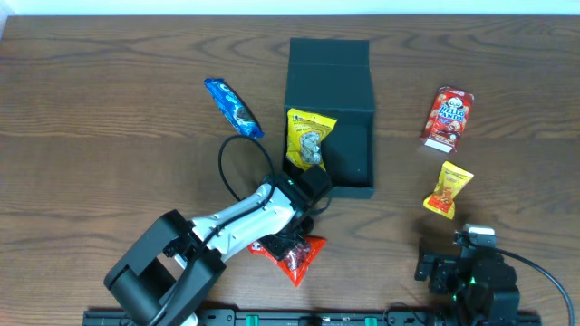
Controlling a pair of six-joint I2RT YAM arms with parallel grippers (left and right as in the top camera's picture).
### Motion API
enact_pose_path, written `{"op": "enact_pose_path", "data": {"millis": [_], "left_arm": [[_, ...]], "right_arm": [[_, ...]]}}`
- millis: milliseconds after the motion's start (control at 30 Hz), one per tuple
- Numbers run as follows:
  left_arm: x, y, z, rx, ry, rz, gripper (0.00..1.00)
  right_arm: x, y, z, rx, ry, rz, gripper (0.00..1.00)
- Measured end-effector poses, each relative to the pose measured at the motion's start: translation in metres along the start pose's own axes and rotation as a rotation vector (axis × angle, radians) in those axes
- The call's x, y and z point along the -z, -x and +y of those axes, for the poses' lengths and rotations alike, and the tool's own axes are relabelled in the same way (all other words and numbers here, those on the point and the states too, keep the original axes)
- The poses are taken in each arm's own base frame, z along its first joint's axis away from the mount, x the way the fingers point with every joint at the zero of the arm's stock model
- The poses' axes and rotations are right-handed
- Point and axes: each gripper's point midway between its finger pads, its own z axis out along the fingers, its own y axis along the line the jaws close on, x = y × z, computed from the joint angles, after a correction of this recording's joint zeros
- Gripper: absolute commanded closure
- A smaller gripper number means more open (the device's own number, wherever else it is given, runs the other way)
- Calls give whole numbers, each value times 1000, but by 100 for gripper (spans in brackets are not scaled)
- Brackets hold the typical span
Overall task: Pack container
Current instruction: 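Move the left gripper to the red Hacks packet and grasp it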
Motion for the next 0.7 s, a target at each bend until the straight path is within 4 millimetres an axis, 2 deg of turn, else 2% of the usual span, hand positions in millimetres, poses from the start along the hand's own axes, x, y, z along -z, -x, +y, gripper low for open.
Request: {"op": "enact_pose_path", "data": {"millis": [133,367,433,500,700], "left_arm": [[1,-1,0,0,-2,6,55],[2,-1,-1,3,-6,15,56],[2,-1,-1,5,-6,15,63],[3,-2,-1,5,-11,18,66],[5,-2,-2,3,-16,19,66]], "right_arm": [[0,0,0,0,0,0,1],[0,0,0,0,0,0,1],[0,0,0,0,0,0,1],[0,0,0,0,0,0,1],[0,0,0,0,0,0,1]]}}
